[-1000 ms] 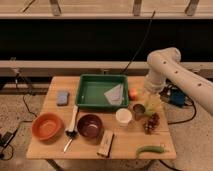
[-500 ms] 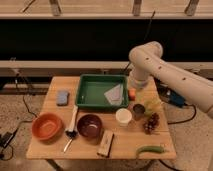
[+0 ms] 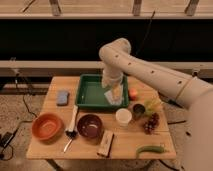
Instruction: Place sponge in red bowl
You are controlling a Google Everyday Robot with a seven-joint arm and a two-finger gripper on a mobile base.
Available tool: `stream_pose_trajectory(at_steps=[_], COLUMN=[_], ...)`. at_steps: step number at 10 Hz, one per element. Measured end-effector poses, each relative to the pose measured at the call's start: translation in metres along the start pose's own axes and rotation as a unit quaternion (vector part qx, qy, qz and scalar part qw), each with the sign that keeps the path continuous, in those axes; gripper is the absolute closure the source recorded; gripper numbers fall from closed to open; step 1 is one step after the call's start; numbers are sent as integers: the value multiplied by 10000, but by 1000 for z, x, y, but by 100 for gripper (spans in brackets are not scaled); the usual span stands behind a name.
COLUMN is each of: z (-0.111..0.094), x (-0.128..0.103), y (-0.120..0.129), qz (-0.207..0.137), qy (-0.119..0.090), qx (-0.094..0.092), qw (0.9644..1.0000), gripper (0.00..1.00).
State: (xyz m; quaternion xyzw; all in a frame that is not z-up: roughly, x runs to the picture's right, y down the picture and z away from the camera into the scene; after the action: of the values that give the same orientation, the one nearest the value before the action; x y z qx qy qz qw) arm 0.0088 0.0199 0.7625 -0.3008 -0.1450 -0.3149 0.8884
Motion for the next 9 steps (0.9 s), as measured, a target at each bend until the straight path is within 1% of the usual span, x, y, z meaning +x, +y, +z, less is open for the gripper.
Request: stream_pose_trajectory(at_steps=[1,2,3,5,6,8,9], z=[5,10,19,32,40,45,45], x=[-11,-17,-25,-45,-58,-69,-68], y=[-19,-34,-49,-70,-81,-88,-87], qz=[-295,-562,-838,-1272,-1533,-1719,-1716], qy=[-118,-218,-337,-503,-614,-751,-758], qx=[7,-18,-50,-76,-86,-64,-66], qw=[9995,9982,9959,9906,9862,9822,9822], gripper=[35,35,35,35,35,35,35])
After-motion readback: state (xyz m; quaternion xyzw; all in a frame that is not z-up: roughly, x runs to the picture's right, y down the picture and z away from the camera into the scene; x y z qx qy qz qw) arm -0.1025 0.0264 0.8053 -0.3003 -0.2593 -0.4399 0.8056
